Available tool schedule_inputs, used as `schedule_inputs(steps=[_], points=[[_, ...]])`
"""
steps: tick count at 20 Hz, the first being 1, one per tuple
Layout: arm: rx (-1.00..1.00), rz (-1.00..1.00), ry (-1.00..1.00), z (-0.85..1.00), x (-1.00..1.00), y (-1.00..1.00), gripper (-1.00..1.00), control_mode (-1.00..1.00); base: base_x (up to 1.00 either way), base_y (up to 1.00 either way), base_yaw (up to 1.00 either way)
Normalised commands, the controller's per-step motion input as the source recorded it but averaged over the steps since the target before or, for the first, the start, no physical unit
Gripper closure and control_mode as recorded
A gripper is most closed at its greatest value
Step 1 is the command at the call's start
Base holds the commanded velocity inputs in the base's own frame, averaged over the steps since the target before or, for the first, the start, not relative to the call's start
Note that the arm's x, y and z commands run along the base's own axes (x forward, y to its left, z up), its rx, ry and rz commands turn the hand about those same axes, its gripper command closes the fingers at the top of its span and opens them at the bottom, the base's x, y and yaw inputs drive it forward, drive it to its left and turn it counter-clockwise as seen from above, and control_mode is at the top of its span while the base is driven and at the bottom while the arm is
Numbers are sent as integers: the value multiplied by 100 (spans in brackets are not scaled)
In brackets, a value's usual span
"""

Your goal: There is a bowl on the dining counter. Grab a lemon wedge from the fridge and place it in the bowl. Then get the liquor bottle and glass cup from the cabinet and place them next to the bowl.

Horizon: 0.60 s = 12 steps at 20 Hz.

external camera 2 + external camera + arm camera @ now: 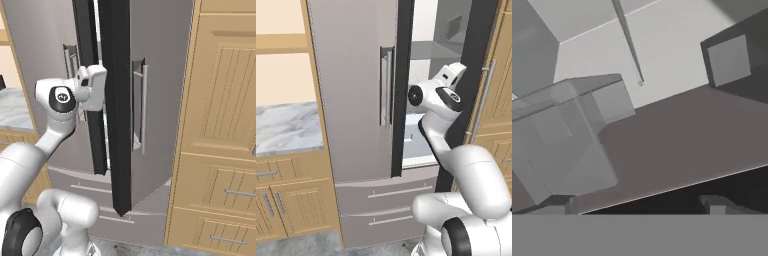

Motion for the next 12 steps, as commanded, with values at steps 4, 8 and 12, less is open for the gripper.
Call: schedule_inputs(steps=[4,8,12], points=[[0,-4,-6,13,-54,-63,-100,-100,0,0,0],[1,-6,-1,19,-18,-77,-100,-100,0,0,0],[3,-2,0,19,0,-93,-100,-100,0,0,0]])
